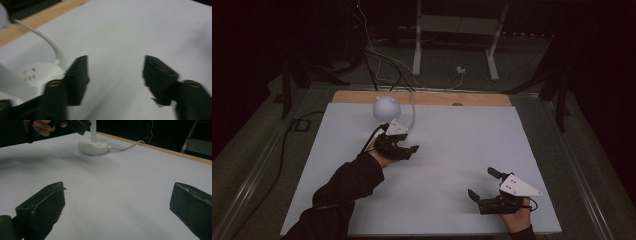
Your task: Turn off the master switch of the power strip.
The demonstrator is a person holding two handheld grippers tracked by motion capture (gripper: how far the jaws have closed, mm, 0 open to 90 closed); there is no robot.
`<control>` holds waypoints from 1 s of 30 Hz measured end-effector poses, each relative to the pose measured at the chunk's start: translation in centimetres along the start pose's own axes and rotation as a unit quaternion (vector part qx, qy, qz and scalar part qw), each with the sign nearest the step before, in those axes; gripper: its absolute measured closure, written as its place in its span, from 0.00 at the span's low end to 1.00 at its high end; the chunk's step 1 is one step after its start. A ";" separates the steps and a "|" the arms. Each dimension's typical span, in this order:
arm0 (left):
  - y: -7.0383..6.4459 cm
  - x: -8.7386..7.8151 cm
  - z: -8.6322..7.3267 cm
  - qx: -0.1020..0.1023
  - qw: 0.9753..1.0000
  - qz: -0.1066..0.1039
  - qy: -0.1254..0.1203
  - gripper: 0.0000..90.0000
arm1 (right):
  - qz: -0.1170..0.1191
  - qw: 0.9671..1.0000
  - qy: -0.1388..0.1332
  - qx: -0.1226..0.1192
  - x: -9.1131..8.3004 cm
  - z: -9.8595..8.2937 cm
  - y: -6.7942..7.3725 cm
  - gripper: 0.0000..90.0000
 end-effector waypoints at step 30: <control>-2.4 -4.6 -3.2 0.057 0.993 -0.097 0.018 0.00 | -0.002 1.000 0.000 -0.003 0.0 0.0 0.0 0.00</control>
Point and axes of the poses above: each handheld gripper's, and its own axes: x roughly forward along the jaws, z roughly out of its top, y roughly to its left, the point moved 6 cm from there along x, roughly forward along the jaws, and after that the axes turned 9 degrees about x, right-handed, at the moved point
